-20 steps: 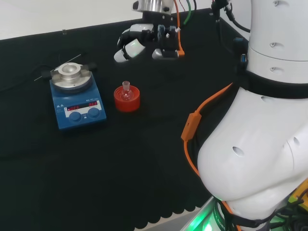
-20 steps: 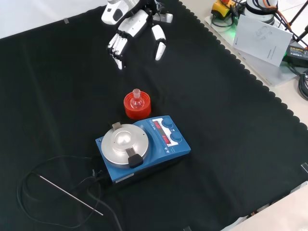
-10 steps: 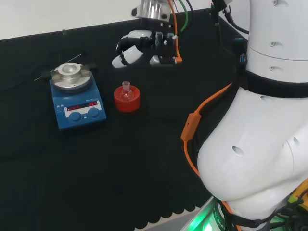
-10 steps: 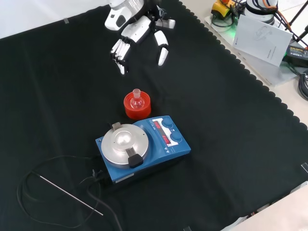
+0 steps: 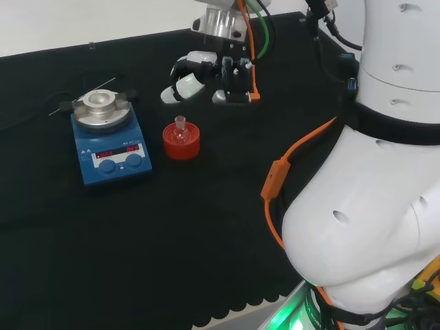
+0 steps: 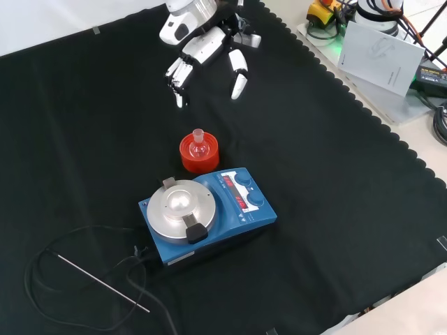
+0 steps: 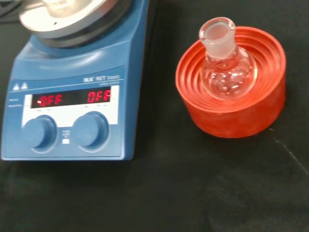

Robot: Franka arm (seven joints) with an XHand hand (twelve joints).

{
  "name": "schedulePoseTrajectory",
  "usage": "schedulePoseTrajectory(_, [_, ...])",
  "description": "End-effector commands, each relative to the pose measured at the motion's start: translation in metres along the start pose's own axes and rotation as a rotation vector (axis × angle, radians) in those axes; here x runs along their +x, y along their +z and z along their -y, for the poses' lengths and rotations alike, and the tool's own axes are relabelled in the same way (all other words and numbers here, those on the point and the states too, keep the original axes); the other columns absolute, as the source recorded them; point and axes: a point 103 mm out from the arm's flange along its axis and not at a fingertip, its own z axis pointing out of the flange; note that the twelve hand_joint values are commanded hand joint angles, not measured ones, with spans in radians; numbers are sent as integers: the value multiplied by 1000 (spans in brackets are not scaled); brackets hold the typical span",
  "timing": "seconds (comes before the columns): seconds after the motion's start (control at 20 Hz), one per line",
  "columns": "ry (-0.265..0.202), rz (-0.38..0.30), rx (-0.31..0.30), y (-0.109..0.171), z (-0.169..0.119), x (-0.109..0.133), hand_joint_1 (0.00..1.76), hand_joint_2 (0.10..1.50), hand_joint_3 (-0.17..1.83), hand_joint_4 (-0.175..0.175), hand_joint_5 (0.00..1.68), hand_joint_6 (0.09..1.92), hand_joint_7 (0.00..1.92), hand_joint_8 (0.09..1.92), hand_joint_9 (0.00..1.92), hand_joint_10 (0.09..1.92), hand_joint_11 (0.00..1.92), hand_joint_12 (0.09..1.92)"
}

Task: Pick up the round-bottom flask.

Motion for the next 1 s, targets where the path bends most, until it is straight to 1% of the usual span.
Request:
schedulePoseTrajectory(0.05, [8,189,6,3,-7,5,653,482,752,-128,184,632,320,973,292,993,0,1377])
schedulePoseTrajectory(0.25, [17,214,-17,-2,-18,6,684,468,762,-127,185,646,343,969,324,986,0,1421])
schedulePoseTrajectory(0.45, [10,212,-45,-9,-32,11,706,455,776,-127,186,663,375,969,372,982,0,1481])
schedulePoseTrajectory(0.55, [0,211,-68,-15,-35,8,708,453,780,-128,186,667,390,973,390,984,0,1499])
schedulePoseTrajectory(0.75, [-4,204,-95,-17,-40,3,711,452,784,-128,187,672,414,980,418,989,11,1518])
schedulePoseTrajectory(0.9, [-4,200,-102,-17,-40,0,713,451,787,-129,188,676,425,983,433,991,25,1524])
schedulePoseTrajectory(1.0, [5,195,-106,-15,-40,-5,713,450,789,-129,188,679,430,984,440,991,36,1525])
